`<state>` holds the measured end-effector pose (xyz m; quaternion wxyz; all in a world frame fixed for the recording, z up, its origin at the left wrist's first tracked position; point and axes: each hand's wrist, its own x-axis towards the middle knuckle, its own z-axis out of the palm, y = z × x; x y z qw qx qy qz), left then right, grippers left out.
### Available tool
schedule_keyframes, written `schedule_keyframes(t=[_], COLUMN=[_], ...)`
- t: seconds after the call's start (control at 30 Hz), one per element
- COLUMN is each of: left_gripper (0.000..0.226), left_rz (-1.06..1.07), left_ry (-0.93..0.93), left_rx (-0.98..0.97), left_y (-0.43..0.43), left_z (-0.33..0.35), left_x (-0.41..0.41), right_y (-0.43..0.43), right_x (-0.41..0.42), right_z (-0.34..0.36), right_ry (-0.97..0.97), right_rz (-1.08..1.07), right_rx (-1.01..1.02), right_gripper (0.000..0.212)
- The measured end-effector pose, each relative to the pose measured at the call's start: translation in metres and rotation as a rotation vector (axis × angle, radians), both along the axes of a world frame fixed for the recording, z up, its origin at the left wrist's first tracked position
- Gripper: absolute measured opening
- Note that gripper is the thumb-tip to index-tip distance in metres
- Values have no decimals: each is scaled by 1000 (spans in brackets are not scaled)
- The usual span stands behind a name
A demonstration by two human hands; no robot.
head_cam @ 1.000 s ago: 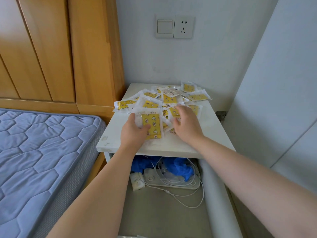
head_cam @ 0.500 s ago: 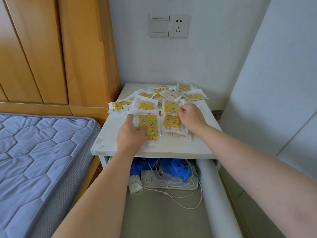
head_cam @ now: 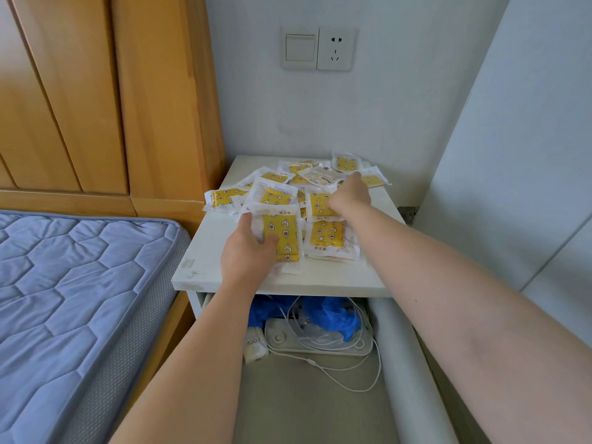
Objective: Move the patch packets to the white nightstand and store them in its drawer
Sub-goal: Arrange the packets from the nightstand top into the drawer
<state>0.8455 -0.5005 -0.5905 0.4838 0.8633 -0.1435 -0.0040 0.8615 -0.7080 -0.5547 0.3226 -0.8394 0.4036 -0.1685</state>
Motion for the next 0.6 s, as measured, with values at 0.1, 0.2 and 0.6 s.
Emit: schedule_keyframes(t=[0.1, 0.2, 0.6], left_gripper=[60, 58, 61], left_rz=[2, 3, -16], left_ry=[-5, -13, 5], left_rx=[11, 16, 9], left_y=[0, 0, 3], left_z=[0, 0, 5], left_x=[1, 1, -5], right_y=[-5, -12, 25], right_x=[-8, -18, -91], right_z=[4, 11, 5], right_ry=[33, -20, -109], right_rz=[14, -41, -132], right_rx=[-33, 97, 580], right_gripper=[9, 8, 11])
